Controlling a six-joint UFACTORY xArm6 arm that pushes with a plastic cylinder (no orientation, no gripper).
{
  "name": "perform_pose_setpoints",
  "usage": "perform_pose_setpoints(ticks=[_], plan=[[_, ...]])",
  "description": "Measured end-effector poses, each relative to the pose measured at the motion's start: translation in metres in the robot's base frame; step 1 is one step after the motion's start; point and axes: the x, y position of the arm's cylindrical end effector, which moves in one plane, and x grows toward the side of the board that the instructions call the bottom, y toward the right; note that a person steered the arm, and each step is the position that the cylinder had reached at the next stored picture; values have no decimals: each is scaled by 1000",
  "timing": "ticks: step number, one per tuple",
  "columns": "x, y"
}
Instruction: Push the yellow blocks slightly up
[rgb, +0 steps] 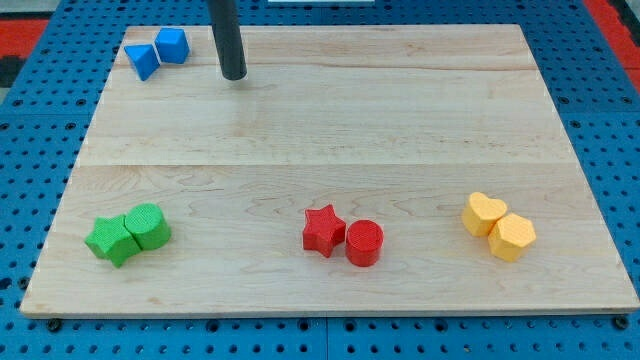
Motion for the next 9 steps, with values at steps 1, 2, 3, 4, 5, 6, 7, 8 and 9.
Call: perform_pose_setpoints(ticks=[1,2,3,4,5,6,7,8,9], plan=[[0,7],[0,11],[7,26],[57,83],[68,86],[68,88],[76,107],[104,175],[158,277]])
